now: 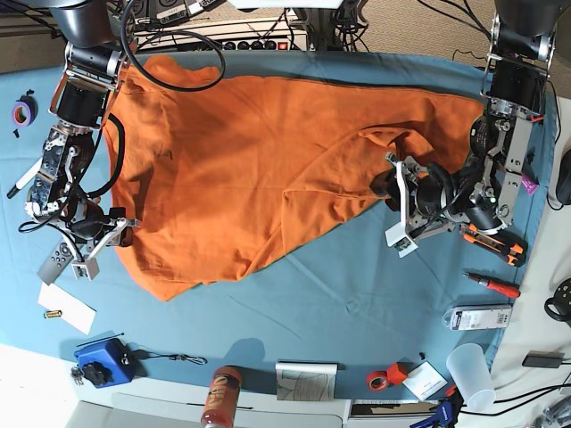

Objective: Layout the t-shirt on the table in an organized manner, then fold the t-shirt properly
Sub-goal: 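Grasp the hem corner with the left gripper and drag it across the shirt, then pull the hem corner with the left gripper back outward to flatten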

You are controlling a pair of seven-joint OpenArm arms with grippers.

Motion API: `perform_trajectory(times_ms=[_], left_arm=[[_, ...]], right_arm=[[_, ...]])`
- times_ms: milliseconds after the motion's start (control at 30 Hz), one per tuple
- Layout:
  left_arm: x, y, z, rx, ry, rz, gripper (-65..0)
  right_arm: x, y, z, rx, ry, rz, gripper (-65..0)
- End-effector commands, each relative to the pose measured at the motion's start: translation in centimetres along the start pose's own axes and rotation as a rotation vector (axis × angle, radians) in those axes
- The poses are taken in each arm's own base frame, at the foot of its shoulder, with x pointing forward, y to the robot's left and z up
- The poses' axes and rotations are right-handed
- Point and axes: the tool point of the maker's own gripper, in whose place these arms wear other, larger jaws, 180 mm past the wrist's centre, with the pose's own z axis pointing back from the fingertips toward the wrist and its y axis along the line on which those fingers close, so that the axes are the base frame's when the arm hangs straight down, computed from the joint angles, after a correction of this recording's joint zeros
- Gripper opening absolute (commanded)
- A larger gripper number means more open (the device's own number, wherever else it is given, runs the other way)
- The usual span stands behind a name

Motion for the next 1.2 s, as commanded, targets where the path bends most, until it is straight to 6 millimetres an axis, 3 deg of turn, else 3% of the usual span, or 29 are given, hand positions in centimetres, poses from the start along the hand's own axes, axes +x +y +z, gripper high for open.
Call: perform_trajectory(times_ms=[0, 100, 233, 667, 800, 967, 1167], left_arm=[[1.5, 0.4, 1.0, 0.012, -0.042, -0.022, -47.9], [1.3, 0.4, 1.0, 0.012, -0.031, -0.019, -55.7], [1.2, 0.3, 1.1, 0.015, -0.015, -0.03, -61.4], [5.1, -0.8, 3.8, 0.133, -0.115, -0.211, -65.0], [6.8, 2.5, 5.3, 0.318, -0.149, -0.203, -65.0], [11.7, 7.8, 9.7, 0.563, -0.268, -0.25, -65.0], [15.1, 13.5, 11.1, 0.603, -0.344, -0.164, -65.0]], right_arm=[[2.5, -0.6, 0.9, -0.01, -0.068, 0.008, -44.6], [2.5, -0.6, 0.9, -0.01, -0.068, 0.008, -44.6], [2.5, -0.6, 0.9, -0.011, -0.069, 0.009, -44.6], [2.4, -0.6, 0.9, -0.011, -0.065, 0.009, -44.6], [2.3, -0.7, 0.9, -0.017, -0.06, 0.013, -44.6], [2.3, -0.7, 0.9, -0.018, -0.059, 0.013, -44.6], [2.3, -0.7, 0.9, -0.018, -0.059, 0.013, -44.6]])
